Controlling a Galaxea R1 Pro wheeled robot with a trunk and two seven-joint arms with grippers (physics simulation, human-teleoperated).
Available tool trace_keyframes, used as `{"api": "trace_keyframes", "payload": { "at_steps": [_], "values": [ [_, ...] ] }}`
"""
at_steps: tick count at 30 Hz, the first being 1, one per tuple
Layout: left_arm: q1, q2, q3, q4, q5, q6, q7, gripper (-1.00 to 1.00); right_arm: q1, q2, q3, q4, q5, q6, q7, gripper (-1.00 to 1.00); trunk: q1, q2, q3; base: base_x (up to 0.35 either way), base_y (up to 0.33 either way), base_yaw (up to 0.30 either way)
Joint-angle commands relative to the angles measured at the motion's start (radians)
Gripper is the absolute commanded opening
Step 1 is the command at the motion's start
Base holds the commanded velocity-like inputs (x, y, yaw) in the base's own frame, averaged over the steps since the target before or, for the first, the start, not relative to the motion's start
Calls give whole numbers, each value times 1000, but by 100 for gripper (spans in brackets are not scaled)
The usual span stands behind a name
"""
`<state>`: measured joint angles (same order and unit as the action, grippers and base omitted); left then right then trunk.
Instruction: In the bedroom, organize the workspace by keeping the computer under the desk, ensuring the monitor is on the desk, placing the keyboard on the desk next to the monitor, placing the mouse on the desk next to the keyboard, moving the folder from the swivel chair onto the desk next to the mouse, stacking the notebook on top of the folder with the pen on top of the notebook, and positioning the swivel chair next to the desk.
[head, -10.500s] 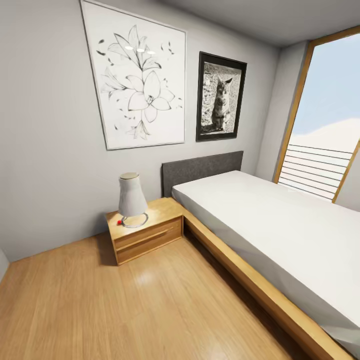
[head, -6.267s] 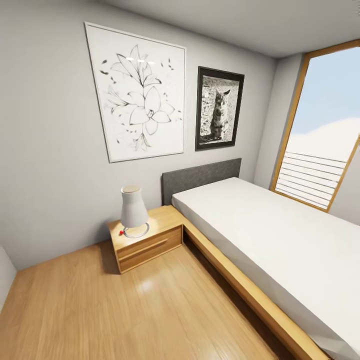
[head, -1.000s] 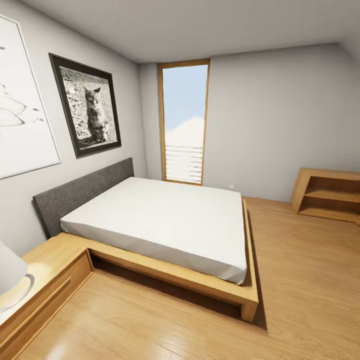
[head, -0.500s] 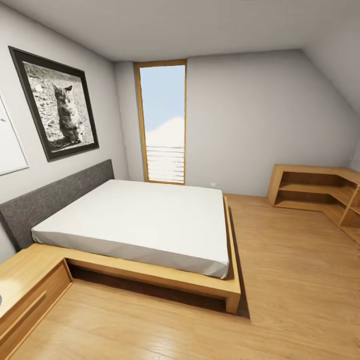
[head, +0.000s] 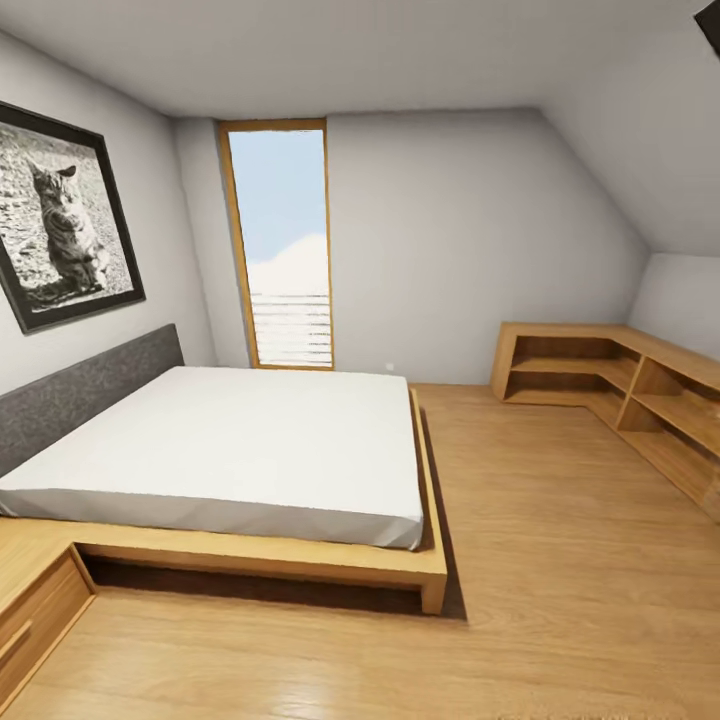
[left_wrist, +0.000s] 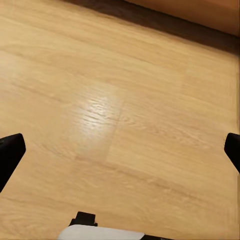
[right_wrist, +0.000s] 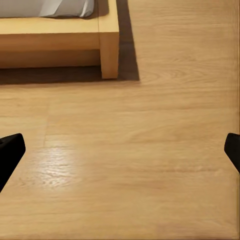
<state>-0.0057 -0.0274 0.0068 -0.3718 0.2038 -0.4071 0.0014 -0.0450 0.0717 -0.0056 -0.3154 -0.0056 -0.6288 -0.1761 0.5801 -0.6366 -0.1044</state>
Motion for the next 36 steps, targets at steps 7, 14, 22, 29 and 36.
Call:
{"api": "trace_keyframes", "payload": {
  "at_steps": [7, 14, 22, 29, 36],
  "values": [
    [0, 0, 1, 0, 3, -3, 0, 100, -1, -1, 0, 0, -1, -11, -2, 100, 0, -1, 0, 25, 106, -270],
    [0, 0, 1, 0, 3, -3, 0, 100, -1, 0, 0, -1, -1, -21, -3, 100, 0, -1, 1, 161, 257, -266],
    [0, 0, 0, 1, 3, -2, 0, 100, -1, 0, 0, 0, -1, -22, -3, 100, 0, -1, -7, 119, 123, -192],
    [0, 0, 0, 2, 3, -2, 0, 100, -1, 0, 0, -1, -1, -22, -3, 100, 0, -1, -16, 15, 15, -154],
    [0, 0, 1, 4, 3, -2, 0, 100, -1, 0, 0, -1, -1, -22, -3, 100, 0, -1, -26, 2, 2, -150]
  ]
}}
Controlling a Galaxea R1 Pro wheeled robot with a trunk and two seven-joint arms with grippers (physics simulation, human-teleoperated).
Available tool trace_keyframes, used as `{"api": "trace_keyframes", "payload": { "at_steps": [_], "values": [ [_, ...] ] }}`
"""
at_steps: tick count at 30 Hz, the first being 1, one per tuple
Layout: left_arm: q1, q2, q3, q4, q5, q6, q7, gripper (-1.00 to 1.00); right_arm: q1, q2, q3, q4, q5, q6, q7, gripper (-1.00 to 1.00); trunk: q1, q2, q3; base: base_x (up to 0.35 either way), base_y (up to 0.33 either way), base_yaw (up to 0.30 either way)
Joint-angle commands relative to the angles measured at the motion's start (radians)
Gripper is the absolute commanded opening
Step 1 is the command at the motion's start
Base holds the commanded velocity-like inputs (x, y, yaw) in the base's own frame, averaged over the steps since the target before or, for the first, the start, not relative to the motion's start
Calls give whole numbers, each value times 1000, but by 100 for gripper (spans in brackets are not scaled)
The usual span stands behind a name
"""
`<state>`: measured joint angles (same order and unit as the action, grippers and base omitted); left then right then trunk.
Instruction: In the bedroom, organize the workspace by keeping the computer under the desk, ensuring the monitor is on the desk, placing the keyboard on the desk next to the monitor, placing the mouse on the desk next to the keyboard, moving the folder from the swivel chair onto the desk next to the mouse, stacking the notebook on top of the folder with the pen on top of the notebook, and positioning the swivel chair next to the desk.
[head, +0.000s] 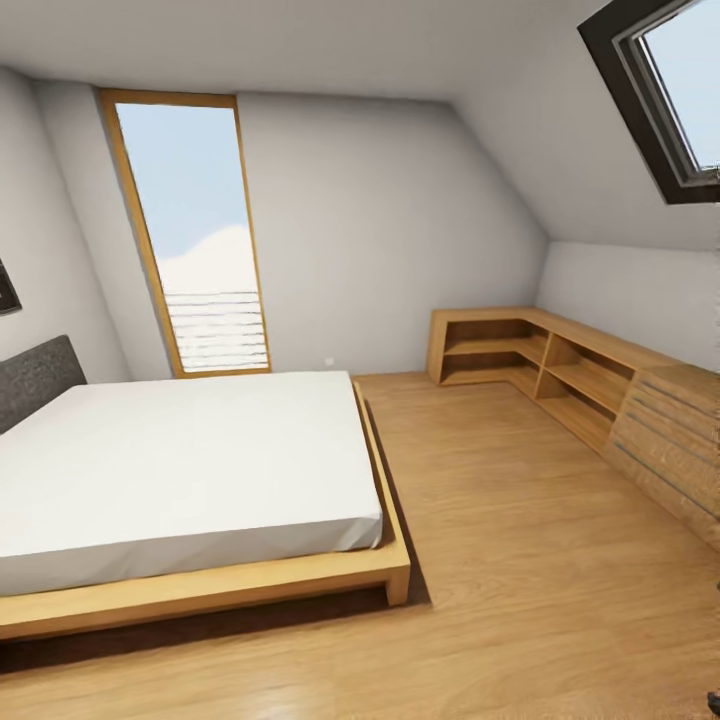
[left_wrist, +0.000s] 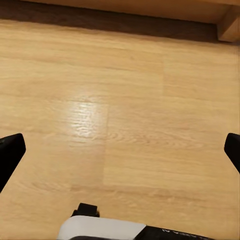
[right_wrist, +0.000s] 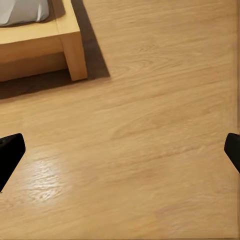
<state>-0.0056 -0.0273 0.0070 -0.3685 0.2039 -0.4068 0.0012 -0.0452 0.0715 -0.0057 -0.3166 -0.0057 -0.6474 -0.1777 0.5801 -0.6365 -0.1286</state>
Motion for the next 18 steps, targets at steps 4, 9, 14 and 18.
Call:
{"api": "trace_keyframes", "payload": {
  "at_steps": [4, 9, 14, 18],
  "values": [
    [-1, 0, 0, 1, 3, -3, -1, 100, -1, 0, 0, 1, 0, -3, -2, 100, 0, -2, -7, 0, 0, -150],
    [-1, 0, 0, 1, 3, -3, -1, 100, -1, 0, 0, 1, 0, -4, -2, 100, 0, -2, -13, 0, 0, -180],
    [-1, 0, 0, 1, 3, -3, 0, 100, -1, 1, 0, 1, 0, -4, -1, 100, 0, -2, -17, 0, 0, -191],
    [-1, 0, 0, 1, 3, -3, -1, 100, -1, 1, 0, 2, 1, -5, -1, 100, 0, -2, -19, 0, 0, -79]
  ]
}}
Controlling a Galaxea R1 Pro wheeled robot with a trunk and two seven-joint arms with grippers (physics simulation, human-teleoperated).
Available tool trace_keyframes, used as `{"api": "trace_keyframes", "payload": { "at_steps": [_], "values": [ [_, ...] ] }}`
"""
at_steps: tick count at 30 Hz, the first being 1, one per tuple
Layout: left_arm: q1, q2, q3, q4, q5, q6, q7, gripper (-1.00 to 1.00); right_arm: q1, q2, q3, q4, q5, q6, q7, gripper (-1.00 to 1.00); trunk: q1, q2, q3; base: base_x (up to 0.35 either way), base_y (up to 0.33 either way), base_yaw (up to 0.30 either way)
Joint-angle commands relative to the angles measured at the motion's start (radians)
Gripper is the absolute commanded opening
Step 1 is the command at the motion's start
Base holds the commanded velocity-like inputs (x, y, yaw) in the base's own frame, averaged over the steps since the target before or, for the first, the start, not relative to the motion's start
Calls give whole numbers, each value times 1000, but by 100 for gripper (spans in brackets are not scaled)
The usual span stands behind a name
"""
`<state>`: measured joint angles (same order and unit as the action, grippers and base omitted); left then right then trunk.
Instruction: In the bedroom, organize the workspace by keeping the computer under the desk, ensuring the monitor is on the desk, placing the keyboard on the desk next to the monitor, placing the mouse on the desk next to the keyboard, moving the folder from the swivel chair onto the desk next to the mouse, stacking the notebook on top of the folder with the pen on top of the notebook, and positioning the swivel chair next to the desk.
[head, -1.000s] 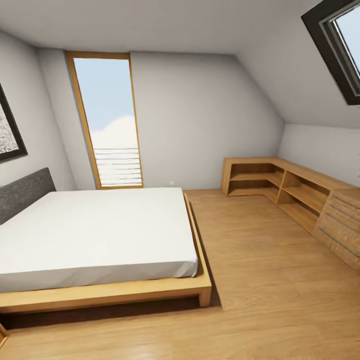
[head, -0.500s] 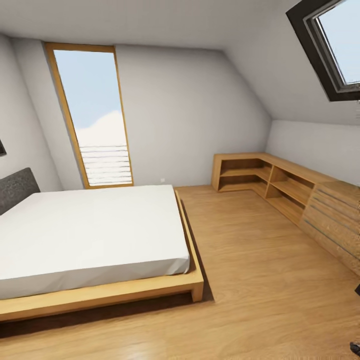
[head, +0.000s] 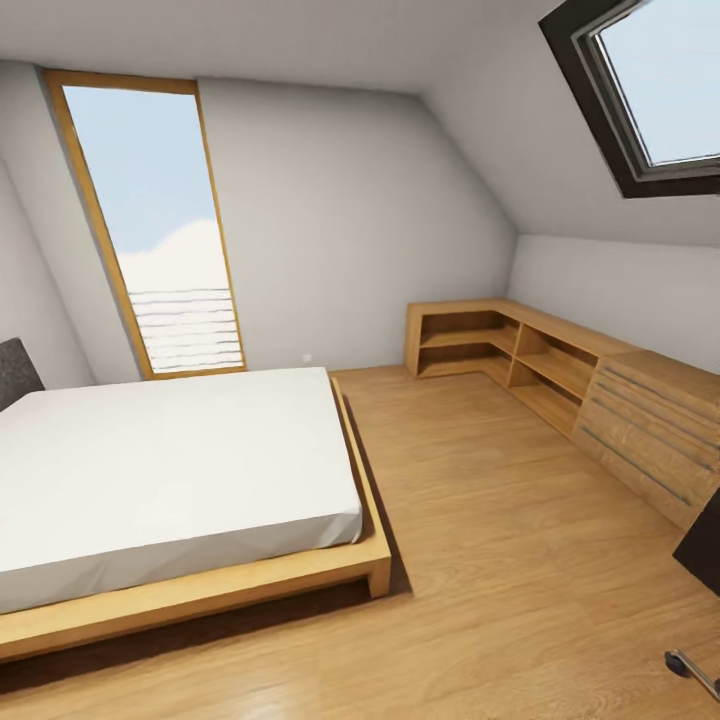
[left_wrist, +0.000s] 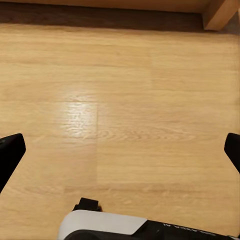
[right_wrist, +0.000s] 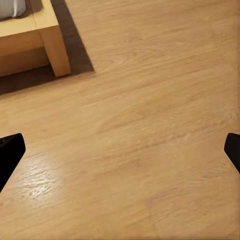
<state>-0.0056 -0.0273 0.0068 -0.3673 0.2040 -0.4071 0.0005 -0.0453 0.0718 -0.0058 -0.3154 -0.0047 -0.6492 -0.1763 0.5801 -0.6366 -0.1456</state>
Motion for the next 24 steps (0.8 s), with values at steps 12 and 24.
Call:
{"api": "trace_keyframes", "payload": {
  "at_steps": [12, 24],
  "values": [
    [-1, 0, 1, 0, 3, -3, -1, 100, -1, 1, 1, 1, 1, -5, -2, 100, 0, -1, -2, 0, 0, -15],
    [-1, 0, -1, 0, 3, -4, -2, 100, -1, 2, 3, 2, 3, -6, 0, 100, 0, -1, -2, 0, 0, -178]
  ]
}}
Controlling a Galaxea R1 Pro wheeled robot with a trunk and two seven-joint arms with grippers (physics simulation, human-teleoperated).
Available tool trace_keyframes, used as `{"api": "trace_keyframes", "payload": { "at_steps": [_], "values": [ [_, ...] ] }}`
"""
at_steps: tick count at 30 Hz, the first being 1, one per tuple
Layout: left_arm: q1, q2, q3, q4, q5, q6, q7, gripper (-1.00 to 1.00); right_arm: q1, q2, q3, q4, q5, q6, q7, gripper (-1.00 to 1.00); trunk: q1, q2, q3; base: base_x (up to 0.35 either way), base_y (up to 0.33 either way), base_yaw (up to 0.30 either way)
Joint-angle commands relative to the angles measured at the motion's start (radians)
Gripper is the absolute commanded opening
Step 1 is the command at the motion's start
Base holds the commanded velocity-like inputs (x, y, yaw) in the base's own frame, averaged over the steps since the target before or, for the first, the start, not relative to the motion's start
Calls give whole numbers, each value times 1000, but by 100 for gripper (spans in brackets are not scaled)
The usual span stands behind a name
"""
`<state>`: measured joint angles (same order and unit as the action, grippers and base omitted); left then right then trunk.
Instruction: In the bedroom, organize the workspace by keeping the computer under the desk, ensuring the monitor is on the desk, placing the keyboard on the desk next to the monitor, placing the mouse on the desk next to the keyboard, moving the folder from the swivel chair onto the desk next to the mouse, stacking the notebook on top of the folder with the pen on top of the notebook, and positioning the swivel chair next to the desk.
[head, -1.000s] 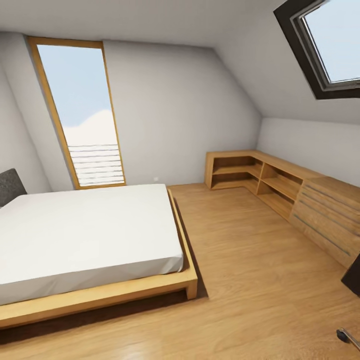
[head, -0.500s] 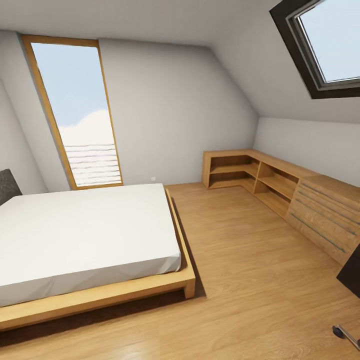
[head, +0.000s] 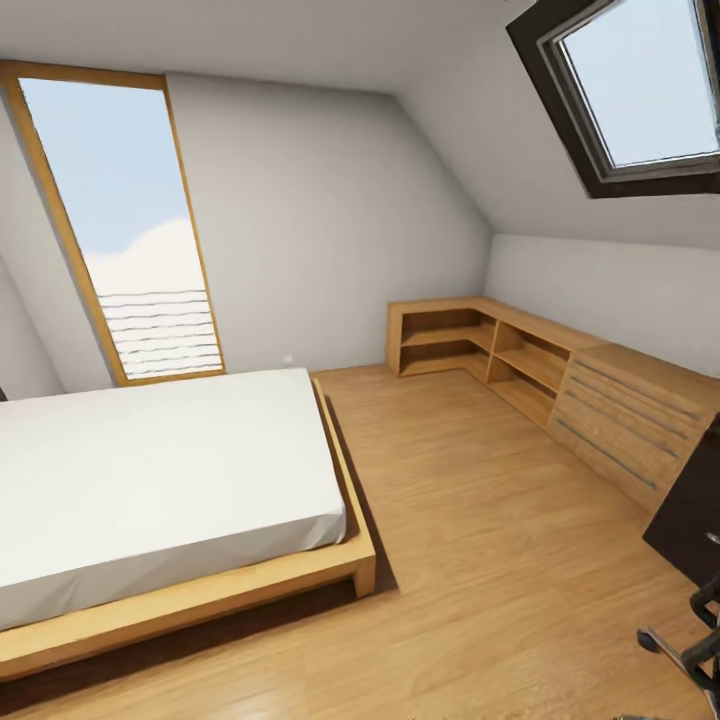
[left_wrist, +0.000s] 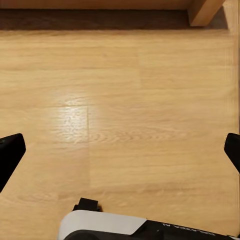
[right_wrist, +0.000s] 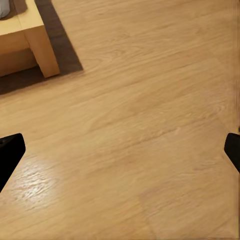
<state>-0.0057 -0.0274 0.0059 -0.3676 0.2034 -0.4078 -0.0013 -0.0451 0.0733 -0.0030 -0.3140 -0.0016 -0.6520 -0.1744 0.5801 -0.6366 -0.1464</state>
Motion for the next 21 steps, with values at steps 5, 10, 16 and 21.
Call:
{"api": "trace_keyframes", "payload": {
  "at_steps": [5, 10, 16, 21],
  "values": [
    [0, 0, 1, 0, 4, -3, 0, 100, -1, 0, 0, 1, 0, -3, -2, 100, 0, -1, -2, 0, 0, -254],
    [0, 0, 0, 0, 4, -3, 0, 100, -1, 0, 1, 1, 0, -3, -2, 100, 0, -1, -2, 0, 0, -258],
    [0, -1, 0, 0, 4, -3, 0, 100, -1, 0, 1, 1, 0, -2, -2, 100, 0, -1, -2, 0, 0, -259],
    [0, -1, 0, 0, 4, -3, 0, 100, -1, 0, 1, 1, 0, -2, -2, 100, 0, -1, -2, 0, 18, -259]
  ]
}}
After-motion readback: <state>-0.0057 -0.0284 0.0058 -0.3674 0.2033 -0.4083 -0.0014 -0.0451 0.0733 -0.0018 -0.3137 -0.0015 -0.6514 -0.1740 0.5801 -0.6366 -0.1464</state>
